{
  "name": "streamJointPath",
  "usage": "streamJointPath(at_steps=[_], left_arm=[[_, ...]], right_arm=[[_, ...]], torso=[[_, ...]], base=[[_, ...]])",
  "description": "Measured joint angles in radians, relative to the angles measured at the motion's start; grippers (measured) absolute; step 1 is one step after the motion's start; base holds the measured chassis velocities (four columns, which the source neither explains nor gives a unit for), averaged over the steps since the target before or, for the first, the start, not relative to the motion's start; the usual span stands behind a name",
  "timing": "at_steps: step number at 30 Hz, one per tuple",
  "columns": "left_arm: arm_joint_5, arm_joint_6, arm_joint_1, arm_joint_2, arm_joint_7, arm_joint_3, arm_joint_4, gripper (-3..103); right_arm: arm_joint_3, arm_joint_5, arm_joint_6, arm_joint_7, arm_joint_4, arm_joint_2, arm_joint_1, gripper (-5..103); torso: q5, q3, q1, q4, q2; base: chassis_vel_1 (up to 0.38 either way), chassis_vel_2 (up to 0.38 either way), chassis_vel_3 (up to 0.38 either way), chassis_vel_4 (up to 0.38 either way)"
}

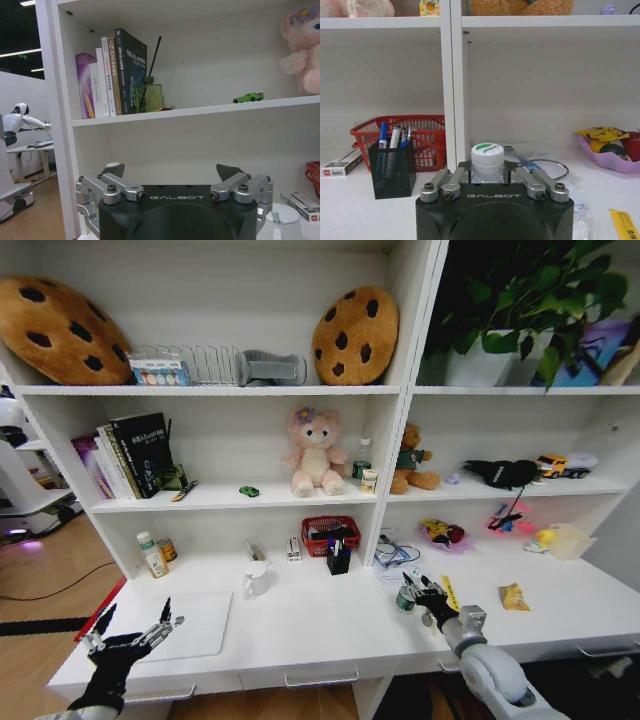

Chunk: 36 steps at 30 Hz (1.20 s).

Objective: Organize the objects on the table.

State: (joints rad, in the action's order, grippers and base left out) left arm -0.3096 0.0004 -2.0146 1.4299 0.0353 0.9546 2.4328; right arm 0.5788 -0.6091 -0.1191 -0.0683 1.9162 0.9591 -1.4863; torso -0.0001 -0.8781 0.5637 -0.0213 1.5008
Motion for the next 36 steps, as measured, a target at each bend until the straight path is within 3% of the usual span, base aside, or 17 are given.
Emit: streamJointPath(at_steps=[1, 8, 15, 17, 18, 21, 24, 26, 27, 28, 32, 36], left_arm=[[0.000, 0.000, 0.000, 0.000, 0.000, 0.000, 0.000, 100], [0.000, 0.000, 0.000, 0.000, 0.000, 0.000, 0.000, 100], [0.000, 0.000, 0.000, 0.000, 0.000, 0.000, 0.000, 100], [0.000, 0.000, 0.000, 0.000, 0.000, 0.000, 0.000, 100], [0.000, 0.000, 0.000, 0.000, 0.000, 0.000, 0.000, 100], [0.000, 0.000, 0.000, 0.000, 0.000, 0.000, 0.000, 100], [0.000, 0.000, 0.000, 0.000, 0.000, 0.000, 0.000, 100], [0.000, 0.000, 0.000, 0.000, 0.000, 0.000, 0.000, 100], [0.000, 0.000, 0.000, 0.000, 0.000, 0.000, 0.000, 100], [0.000, 0.000, 0.000, 0.000, 0.000, 0.000, 0.000, 100], [0.000, 0.000, 0.000, 0.000, 0.000, 0.000, 0.000, 100], [0.000, 0.000, 0.000, 0.000, 0.000, 0.000, 0.000, 100]], right_arm=[[0.002, 0.000, 0.002, 0.004, 0.008, 0.001, -0.009, 30], [0.055, -0.029, 0.009, 0.014, 0.109, -0.006, -0.085, 30], [0.200, -0.041, 0.065, 0.041, 0.302, 0.014, -0.351, 30], [0.258, 0.000, 0.152, 0.058, 0.335, 0.052, -0.497, 30], [0.258, 0.000, 0.152, 0.058, 0.335, 0.052, -0.497, 30], [0.275, 0.068, 0.283, 0.071, 0.330, 0.101, -0.667, 30], [0.270, 0.100, 0.332, 0.069, 0.316, 0.122, -0.711, 30], [0.247, 0.200, 0.444, 0.055, 0.245, 0.179, -0.784, 30], [0.247, 0.200, 0.444, 0.055, 0.245, 0.179, -0.784, 30], [0.224, 0.243, 0.497, 0.048, 0.177, 0.206, -0.813, 30], [0.152, 0.209, 0.512, 0.020, 0.052, 0.227, -0.829, 30], [0.143, 0.206, 0.512, 0.018, 0.034, 0.230, -0.825, 30]], torso=[[0.0000, 0.000, 0.000, -0.0001, 0.000], [0.0002, 0.000, 0.000, 0.0003, 0.000], [0.0000, 0.000, 0.000, -0.0005, 0.000], [-0.0001, 0.000, 0.000, -0.0003, 0.000], [-0.0001, 0.000, 0.000, -0.0003, 0.000], [0.0000, 0.000, 0.000, -0.0001, 0.000], [0.0000, 0.000, 0.000, 0.0001, 0.000], [-0.0002, 0.000, 0.000, 0.0000, 0.000], [-0.0002, 0.000, 0.000, 0.0000, 0.000], [0.0000, 0.000, 0.000, -0.0006, 0.000], [0.0000, 0.000, 0.000, -0.0002, 0.000], [0.0000, 0.000, 0.000, -0.0002, 0.000]], base=[[0.000, 0.000, 0.000, 0.000], [0.000, 0.000, 0.000, 0.000], [0.000, 0.000, 0.000, 0.000], [0.000, 0.000, 0.000, 0.000], [0.000, 0.000, 0.000, 0.000], [0.000, 0.000, 0.000, 0.000], [0.000, 0.000, 0.000, 0.000], [0.000, 0.000, 0.000, 0.000], [0.000, 0.000, 0.000, 0.000], [0.000, 0.000, 0.000, 0.000], [0.000, 0.000, 0.000, 0.000], [0.000, 0.000, 0.000, 0.000]])
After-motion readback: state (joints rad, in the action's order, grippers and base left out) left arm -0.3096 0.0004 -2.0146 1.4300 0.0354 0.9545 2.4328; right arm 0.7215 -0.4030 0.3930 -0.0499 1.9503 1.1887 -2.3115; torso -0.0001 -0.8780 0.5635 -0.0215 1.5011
